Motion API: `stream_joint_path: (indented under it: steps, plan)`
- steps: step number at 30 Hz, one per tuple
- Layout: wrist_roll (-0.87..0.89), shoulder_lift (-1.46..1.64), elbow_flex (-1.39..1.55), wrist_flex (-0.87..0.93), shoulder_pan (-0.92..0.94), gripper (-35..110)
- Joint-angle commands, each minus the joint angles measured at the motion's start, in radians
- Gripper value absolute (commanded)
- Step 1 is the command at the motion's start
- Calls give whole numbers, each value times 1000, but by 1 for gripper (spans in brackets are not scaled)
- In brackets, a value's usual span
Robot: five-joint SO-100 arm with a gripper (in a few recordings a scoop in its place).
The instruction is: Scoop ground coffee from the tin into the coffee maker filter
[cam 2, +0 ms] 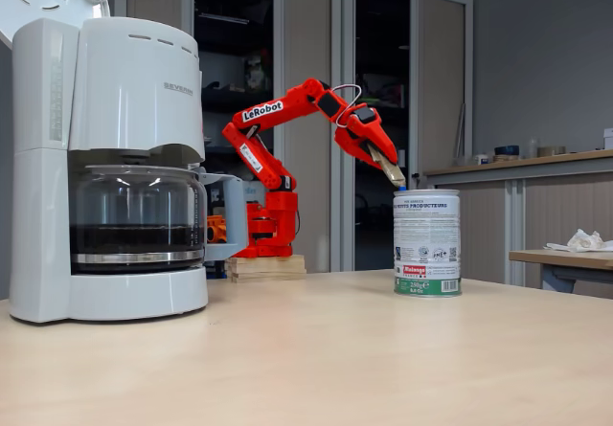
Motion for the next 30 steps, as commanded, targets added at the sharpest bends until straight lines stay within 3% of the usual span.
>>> stream_joint_path:
  steps: [1,6,14,19,30]
  plan:
    - [15,-60,-153,89,-29,0]
    - [-118,-163,-308,173,-44,0]
    - [-690,-201,-322,109,-64,0]
    - [-939,-244,-367,135,-15,0]
    - [-969,-336,-460,314,97,0]
